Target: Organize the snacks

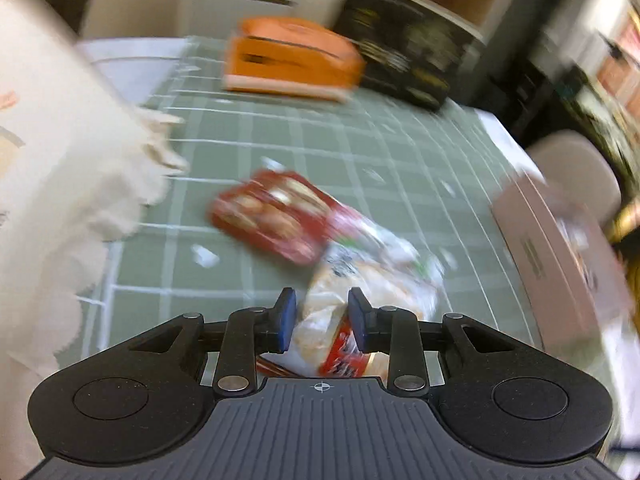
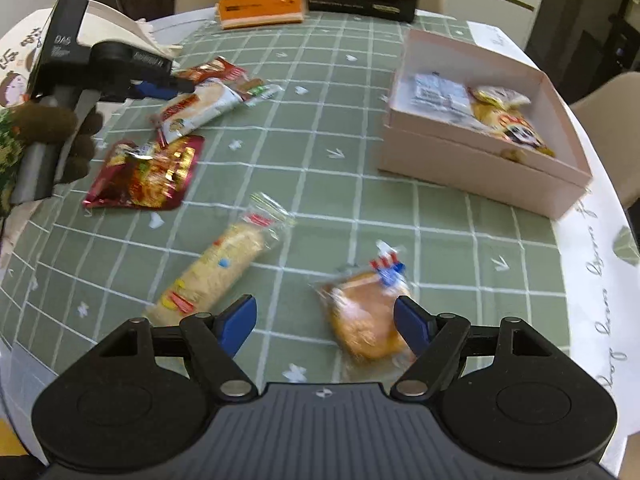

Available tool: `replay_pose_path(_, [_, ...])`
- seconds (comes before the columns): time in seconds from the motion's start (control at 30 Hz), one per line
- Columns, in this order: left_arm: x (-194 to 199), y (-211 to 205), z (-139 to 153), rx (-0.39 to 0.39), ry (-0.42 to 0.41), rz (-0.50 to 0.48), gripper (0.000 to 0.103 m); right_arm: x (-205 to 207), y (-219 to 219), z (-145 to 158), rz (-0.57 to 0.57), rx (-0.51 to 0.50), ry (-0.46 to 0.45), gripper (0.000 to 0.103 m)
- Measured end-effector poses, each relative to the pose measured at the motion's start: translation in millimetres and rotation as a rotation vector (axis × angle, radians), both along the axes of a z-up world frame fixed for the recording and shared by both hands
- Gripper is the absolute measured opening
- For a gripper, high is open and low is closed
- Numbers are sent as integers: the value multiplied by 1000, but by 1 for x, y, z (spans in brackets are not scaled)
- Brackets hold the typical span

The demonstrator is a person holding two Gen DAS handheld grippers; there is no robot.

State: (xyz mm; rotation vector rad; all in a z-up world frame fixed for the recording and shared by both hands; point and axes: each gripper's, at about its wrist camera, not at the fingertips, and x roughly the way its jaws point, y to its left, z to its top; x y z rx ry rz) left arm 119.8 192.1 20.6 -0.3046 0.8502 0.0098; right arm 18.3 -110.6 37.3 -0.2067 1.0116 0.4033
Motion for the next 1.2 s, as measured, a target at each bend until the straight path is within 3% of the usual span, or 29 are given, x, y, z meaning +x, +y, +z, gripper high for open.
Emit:
replay_pose_path(0.17, [-27,-56,0,95,-6,-176,36,8,-12,-9,-50,15,31,76])
replay_pose_path(0.27, [-43,-76,1,76,4,-243,36,6,-5,-6,-25,16,14,76])
replay_pose_path(0.47, [-68,-100,23,139,-55,-150,35,1,10,1,15,23,-19,76])
replay_pose_path(0.57, [-59,-123,25,136,-42,-200,36,2,8,0,8,22,-24,76])
replay_pose_path(0.7, [-46,-157,8,284,35,-261,37,1,-4,-3,-19,-10,-41,76])
replay_pose_path(0.77, [-43,-169,3,335,32,-287,44,0,-14,-5,-38,-17,-44,76])
replay_pose_path(0.8, [-41,-173,2,349,36,-300,52,-1,-20,-7,-51,-16,-41,76])
replay_pose_path(0.87, [-39,-177,1,331,43,-323,67,-2,-29,-11,-77,-14,-32,76])
replay_pose_path(0.93, [-34,-173,1,254,51,-334,86,-2,-38,-15,-106,-12,-19,76])
replay_pose_path(1.07, [-29,-169,2,202,57,-313,85,-6,-49,-21,-134,17,4,76])
replay_pose_path(1.2, [-33,-162,7,253,32,-261,79,-10,-49,-24,-129,-1,-4,76])
